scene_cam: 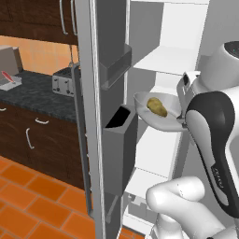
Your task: Take the meat container that has the steak and place it on the second highest rack of the freezer. Then take the vegetable container that has the potato and mushroom and place it on the highest rack of the freezer.
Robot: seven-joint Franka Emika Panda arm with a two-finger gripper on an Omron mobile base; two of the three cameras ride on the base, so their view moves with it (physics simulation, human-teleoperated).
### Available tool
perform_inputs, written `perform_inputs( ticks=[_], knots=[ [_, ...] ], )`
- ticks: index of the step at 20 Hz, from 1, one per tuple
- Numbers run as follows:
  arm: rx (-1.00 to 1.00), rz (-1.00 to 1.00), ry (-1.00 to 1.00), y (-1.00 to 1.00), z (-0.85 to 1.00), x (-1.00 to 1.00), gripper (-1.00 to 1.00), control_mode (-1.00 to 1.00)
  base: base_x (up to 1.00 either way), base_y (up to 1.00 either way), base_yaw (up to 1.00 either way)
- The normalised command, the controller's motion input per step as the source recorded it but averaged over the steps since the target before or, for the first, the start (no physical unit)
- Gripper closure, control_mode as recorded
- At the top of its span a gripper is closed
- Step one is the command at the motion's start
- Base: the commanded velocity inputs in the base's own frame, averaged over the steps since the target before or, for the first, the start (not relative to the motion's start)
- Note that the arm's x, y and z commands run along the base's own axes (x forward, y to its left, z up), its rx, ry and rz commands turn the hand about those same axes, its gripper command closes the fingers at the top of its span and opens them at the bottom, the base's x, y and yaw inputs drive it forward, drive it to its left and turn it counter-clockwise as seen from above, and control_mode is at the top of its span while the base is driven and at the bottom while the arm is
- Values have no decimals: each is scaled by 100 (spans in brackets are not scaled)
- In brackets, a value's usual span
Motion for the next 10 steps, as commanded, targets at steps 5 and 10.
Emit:
perform_inputs(
  ticks=[5, 10],
  knots=[
    [0, 0, 0, 0, 0, 0, 100, 100, -7, 0, 3],
    [1, -6, -2, 0, 12, 10, 100, -100, -2, 0, 0]
  ],
)
